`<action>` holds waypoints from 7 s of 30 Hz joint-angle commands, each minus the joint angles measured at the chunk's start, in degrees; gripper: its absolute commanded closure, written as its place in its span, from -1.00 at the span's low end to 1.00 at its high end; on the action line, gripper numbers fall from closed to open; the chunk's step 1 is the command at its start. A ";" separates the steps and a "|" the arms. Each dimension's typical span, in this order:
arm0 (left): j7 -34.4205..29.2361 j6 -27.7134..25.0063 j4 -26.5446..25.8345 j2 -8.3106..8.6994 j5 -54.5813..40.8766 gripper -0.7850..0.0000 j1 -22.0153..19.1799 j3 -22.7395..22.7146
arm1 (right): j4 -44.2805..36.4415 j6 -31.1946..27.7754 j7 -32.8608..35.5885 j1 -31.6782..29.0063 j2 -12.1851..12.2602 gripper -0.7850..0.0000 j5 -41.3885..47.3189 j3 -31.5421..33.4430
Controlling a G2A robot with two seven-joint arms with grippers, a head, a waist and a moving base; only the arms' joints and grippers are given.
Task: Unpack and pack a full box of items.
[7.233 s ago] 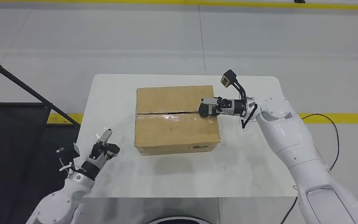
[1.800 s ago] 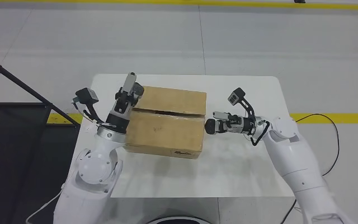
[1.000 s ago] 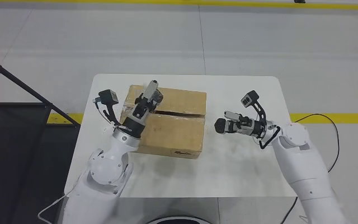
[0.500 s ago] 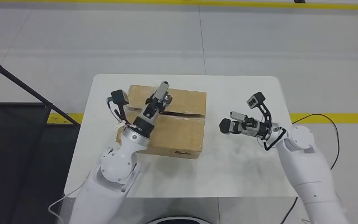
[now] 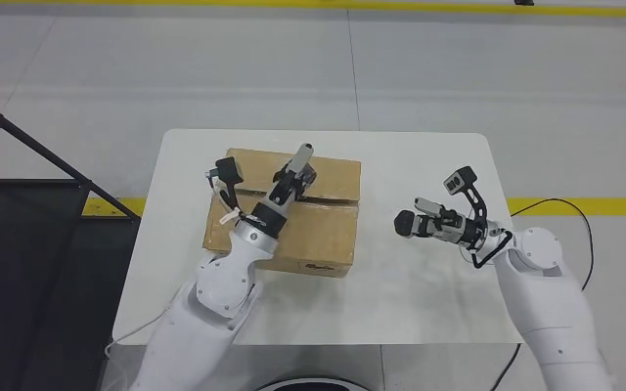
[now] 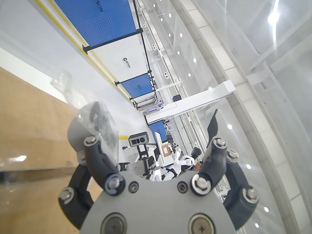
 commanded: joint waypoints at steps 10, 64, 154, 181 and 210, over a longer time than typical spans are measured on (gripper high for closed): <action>1.84 0.33 2.85 -1.24 -0.02 -1.00 -2.40 3.26 | 0.09 -0.21 0.38 -1.12 0.49 -1.00 0.29 1.34; -13.47 -0.77 -12.22 -0.20 -3.59 -1.00 10.01 -28.62 | 3.70 0.58 2.22 18.06 -3.33 -1.00 8.06 -13.09; -27.97 5.10 0.98 3.01 -15.09 -1.00 5.11 -14.03 | -3.85 14.11 -5.63 10.26 -5.55 -1.00 -3.91 -12.72; -17.66 9.66 2.01 3.27 -4.49 -1.00 5.33 -14.69 | -1.15 12.71 -3.79 11.95 -5.93 -1.00 -2.64 -14.28; -15.13 9.05 -0.59 4.39 -12.22 -1.00 11.06 -28.56 | -0.23 12.62 -4.11 12.66 -6.10 -1.00 -2.30 -14.55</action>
